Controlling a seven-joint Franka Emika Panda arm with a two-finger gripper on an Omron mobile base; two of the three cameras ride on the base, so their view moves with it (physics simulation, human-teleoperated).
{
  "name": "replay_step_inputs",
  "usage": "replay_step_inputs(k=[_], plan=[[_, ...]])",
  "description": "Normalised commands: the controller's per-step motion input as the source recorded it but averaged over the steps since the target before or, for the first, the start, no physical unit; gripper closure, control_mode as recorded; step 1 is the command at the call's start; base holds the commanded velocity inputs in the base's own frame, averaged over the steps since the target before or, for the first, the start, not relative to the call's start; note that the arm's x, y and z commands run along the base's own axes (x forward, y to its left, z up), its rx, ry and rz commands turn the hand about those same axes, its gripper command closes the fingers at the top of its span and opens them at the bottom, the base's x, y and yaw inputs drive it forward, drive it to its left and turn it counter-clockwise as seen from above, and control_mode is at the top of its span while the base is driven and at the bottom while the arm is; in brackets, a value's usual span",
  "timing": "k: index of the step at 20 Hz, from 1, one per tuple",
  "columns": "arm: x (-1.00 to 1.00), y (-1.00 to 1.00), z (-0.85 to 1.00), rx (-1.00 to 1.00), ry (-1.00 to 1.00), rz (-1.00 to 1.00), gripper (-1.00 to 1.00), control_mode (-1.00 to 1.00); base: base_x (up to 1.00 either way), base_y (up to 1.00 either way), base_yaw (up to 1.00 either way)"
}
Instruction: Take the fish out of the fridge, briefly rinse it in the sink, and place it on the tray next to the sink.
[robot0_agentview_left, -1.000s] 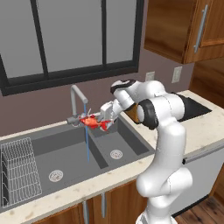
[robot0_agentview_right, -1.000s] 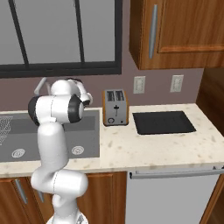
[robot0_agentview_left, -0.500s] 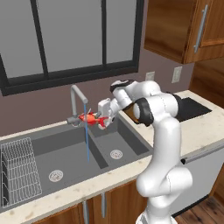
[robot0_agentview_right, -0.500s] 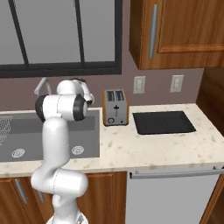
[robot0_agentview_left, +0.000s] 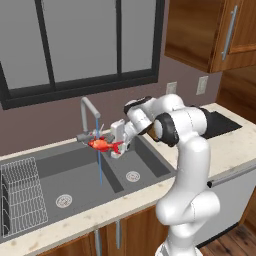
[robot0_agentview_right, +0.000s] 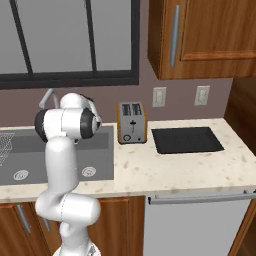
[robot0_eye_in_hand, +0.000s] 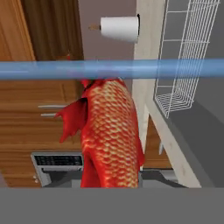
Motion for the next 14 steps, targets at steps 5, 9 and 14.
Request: replay_step_inputs(k=[5, 9, 14], plan=[[-0.82, 0.08, 0.36, -0.05, 0.07, -0.11, 1.0, -1.0, 0.0, 0.0, 0.0], [-0.66, 0.19, 0.38, -0.45, 0.14, -0.34, 1.0, -1.0, 0.0, 0.0, 0.0], [-0.5, 0.07, 0.05, -0.73, 0.15, -0.4, 1.0, -1.0, 0.0, 0.0, 0.0]])
